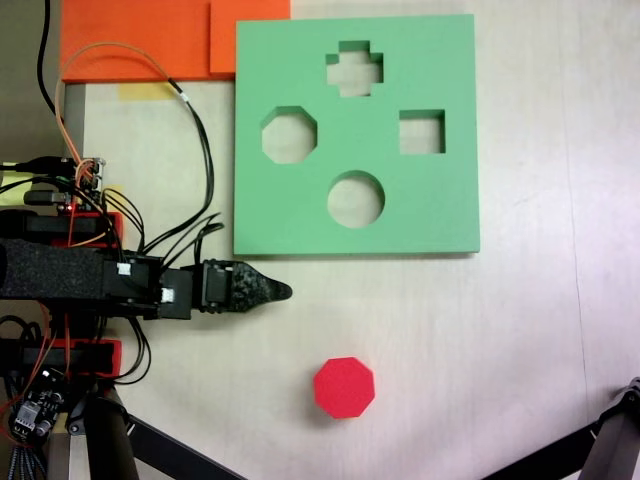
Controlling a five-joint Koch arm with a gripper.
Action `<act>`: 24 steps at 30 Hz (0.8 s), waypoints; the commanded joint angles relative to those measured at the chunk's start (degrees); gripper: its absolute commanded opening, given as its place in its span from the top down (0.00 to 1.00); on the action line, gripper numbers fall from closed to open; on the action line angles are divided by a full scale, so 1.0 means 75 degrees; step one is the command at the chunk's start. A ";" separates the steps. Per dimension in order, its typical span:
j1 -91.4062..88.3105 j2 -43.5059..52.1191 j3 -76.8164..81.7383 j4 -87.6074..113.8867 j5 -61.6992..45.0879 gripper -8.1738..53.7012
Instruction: Put the octagonal pillar block into the corresponding hole
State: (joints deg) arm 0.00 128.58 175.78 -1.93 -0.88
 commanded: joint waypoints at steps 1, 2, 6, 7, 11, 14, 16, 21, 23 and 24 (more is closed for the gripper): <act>-0.0070 0.0562 0.0574 0.0270 0.0152 0.32; -0.0059 0.0562 0.0574 0.0270 0.0164 0.32; 0.0141 0.0562 0.0574 0.0270 0.0469 0.32; 0.0270 0.0562 0.0574 0.0270 0.0750 0.32; 0.0340 0.0562 0.0340 0.0012 0.5484 0.34; 0.0797 0.0562 -0.0563 0.0656 0.7418 0.38; 0.1043 0.0574 -0.1734 0.2719 0.8648 0.38; 0.1875 0.0551 -0.4289 0.6445 0.9563 0.43; 0.2098 0.0035 -0.5742 0.8250 0.9551 0.39; 0.2133 -0.0551 -0.6645 0.9340 0.9551 0.28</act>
State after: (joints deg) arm 14.50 126.74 134.56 55.99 69.70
